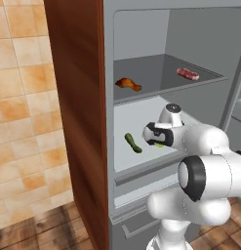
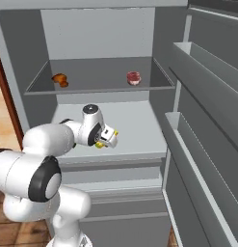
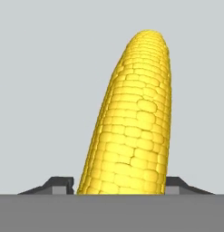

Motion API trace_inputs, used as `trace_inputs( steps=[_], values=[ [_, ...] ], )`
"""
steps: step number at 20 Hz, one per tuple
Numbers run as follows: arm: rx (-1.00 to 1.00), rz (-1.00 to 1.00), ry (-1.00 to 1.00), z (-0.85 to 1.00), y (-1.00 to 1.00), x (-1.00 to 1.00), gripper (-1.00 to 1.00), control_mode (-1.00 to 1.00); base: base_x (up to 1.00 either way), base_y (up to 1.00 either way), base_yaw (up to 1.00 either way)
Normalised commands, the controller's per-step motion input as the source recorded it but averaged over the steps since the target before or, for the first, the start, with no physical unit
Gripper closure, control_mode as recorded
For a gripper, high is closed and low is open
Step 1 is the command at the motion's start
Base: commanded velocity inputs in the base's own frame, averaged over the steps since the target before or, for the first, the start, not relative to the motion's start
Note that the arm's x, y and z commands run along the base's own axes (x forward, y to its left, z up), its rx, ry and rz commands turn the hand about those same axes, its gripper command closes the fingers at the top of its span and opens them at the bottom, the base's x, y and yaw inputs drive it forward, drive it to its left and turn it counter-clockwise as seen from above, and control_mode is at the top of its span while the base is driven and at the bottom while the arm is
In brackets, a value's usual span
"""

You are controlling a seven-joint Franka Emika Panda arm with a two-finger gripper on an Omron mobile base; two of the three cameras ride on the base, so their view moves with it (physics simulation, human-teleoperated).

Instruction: Gather the corn and squash from the fridge and place them on a tray on the dining counter. Then gather the chicken drumstick and steak from the fridge and place them on the other tray.

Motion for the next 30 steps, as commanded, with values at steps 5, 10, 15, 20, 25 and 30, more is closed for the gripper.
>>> trace_inputs(
  steps=[5, 10, 15, 20, 25, 30],
  values=[
    [0.05, -0.02, -0.13, -0.20, 0.00, -0.66, 1.00, -1.00, 0.00, 0.00, 0.00],
    [0.03, -0.05, -0.13, 0.41, 0.00, -1.00, 1.00, -1.00, 0.00, 0.00, 0.00],
    [0.06, -0.12, 0.01, 0.82, 0.00, -1.00, 1.00, -1.00, 0.00, 0.00, 0.00],
    [0.00, -0.09, 0.02, 0.93, 0.00, -0.93, 1.00, -1.00, 0.00, 0.00, 0.00],
    [0.00, -0.03, 0.09, 0.98, 0.00, -0.69, 1.00, -1.00, 0.00, 0.00, 0.00],
    [0.00, -0.04, 0.05, 0.33, 0.06, -0.80, 1.00, -1.00, 0.00, 0.00, 0.00]
  ],
)
